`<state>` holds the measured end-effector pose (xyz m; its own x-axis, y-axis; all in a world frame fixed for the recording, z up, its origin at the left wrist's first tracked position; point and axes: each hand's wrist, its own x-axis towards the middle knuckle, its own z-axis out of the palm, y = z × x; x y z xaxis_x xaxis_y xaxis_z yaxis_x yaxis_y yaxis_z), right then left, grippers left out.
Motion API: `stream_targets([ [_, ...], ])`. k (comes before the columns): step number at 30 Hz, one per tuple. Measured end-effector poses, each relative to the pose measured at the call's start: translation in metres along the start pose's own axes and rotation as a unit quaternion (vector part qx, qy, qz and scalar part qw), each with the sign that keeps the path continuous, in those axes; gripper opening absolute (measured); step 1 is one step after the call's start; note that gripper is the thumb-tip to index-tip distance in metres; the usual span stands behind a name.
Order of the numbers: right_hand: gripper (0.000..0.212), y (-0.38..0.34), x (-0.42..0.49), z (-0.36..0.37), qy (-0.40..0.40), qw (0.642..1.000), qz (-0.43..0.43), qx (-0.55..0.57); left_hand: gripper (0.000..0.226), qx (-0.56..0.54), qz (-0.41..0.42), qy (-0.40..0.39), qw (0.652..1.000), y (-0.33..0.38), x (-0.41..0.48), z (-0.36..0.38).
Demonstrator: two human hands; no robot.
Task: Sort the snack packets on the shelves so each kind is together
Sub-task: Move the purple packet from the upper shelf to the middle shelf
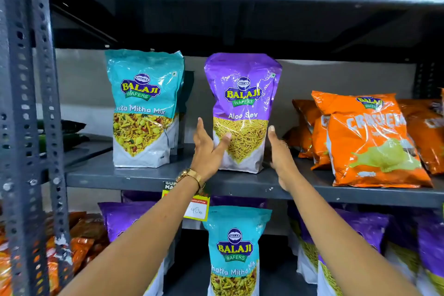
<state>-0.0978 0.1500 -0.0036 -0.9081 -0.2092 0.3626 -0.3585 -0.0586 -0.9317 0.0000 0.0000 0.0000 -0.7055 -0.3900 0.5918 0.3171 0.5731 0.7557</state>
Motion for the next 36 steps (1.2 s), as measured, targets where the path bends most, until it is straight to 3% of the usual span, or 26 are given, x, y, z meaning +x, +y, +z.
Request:
stream_targets([
  [2,0.097,0.002,0.005,-0.001,-0.008,1.0,0.0,0.005,0.091,-0.046,-0.047,-0.035,0.997,-0.005,0.009,-0.003],
  [4,0.075,0.005,0.005,-0.001,-0.015,1.0,0.005,0.005,0.086,-0.091,-0.087,-0.071,0.99,-0.019,0.018,-0.006],
  [7,0.062,0.011,0.006,-0.001,-0.039,0.999,-0.018,-0.001,0.055,-0.113,-0.081,-0.088,0.986,-0.028,0.023,-0.006],
  [10,0.049,0.01,-0.002,-0.003,-0.06,0.996,-0.059,-0.001,0.043,-0.145,-0.084,-0.07,0.983,-0.029,0.022,-0.008],
  [12,0.059,0.009,-0.006,-0.005,-0.057,0.995,-0.079,-0.006,0.049,-0.156,-0.088,-0.067,0.982,-0.027,0.019,-0.01],
  [14,0.073,0.008,-0.01,-0.007,-0.045,0.994,-0.095,-0.02,0.072,-0.145,-0.09,-0.057,0.984,-0.026,0.017,-0.013],
  [16,0.075,0.004,-0.02,-0.01,-0.024,0.993,-0.105,-0.041,0.093,-0.13,-0.086,-0.046,0.987,-0.023,0.013,-0.017],
  [19,0.073,-0.001,-0.041,-0.014,0.002,0.988,-0.137,-0.075,0.103,-0.115,-0.085,-0.052,0.988,-0.013,0.002,-0.024],
  [23,0.056,-0.009,-0.076,-0.022,0.024,0.988,-0.144,-0.041,0.084,-0.097,-0.057,-0.063,0.992,0.007,-0.026,-0.032],
  [27,0.022,-0.015,-0.121,-0.035,0.042,0.988,-0.149,0.004,0.07,-0.062,-0.005,-0.065,0.996,0.028,-0.061,-0.038],
  [31,0.048,-0.005,-0.168,-0.054,0.049,0.986,-0.151,0.042,0.05,-0.067,0.027,-0.082,0.994,0.041,-0.104,-0.037],
  [36,0.032,0.035,-0.216,-0.082,0.045,0.987,-0.142,0.067,0.055,-0.089,0.021,-0.127,0.988,0.022,-0.149,-0.01],
])
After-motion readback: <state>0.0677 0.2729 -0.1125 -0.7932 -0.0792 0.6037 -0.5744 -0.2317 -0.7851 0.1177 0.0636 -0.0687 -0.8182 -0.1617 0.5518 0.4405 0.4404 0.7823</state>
